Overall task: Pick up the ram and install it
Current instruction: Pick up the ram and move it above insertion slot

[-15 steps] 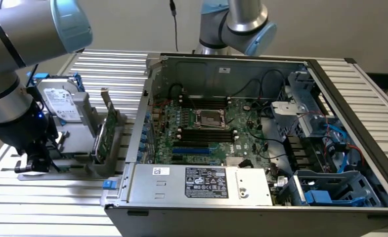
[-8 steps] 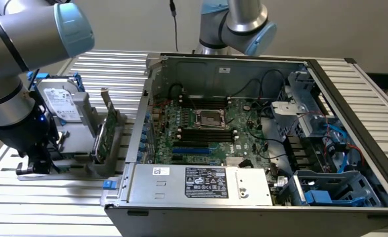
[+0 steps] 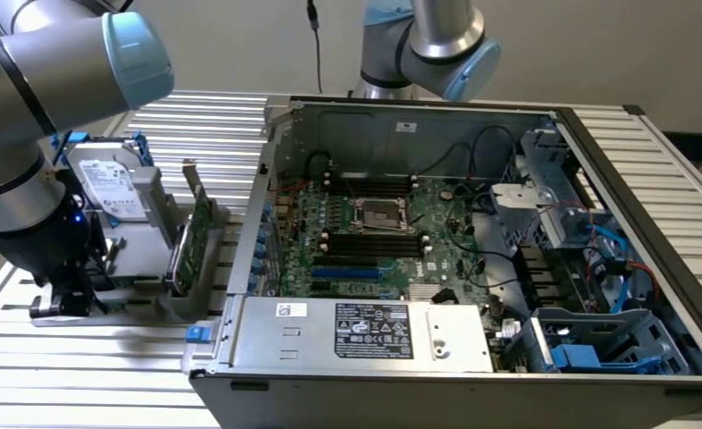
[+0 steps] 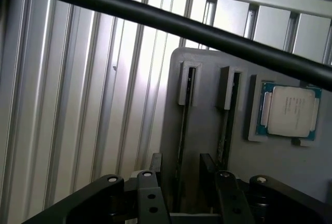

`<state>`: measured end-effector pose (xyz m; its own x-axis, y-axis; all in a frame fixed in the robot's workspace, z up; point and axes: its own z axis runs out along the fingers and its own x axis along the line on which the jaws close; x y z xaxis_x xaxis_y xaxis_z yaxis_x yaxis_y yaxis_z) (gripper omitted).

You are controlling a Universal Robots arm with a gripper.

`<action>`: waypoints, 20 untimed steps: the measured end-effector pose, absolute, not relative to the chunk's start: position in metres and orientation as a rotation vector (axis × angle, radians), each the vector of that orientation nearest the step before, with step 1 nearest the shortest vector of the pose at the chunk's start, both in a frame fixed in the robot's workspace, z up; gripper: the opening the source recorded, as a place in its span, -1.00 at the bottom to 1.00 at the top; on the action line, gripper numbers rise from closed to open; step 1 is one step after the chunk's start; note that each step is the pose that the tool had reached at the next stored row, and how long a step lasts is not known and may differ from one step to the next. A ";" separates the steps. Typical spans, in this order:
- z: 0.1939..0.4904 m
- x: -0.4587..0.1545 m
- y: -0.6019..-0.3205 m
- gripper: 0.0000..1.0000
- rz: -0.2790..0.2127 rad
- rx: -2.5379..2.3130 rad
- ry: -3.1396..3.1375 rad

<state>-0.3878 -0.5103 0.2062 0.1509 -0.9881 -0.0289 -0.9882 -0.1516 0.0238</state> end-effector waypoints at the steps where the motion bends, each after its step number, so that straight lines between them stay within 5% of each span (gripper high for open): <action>1: 0.206 -0.388 -0.510 -0.15 0.063 -2.382 2.047; 20: 0.199 -0.388 -0.512 -0.15 0.110 -2.371 2.050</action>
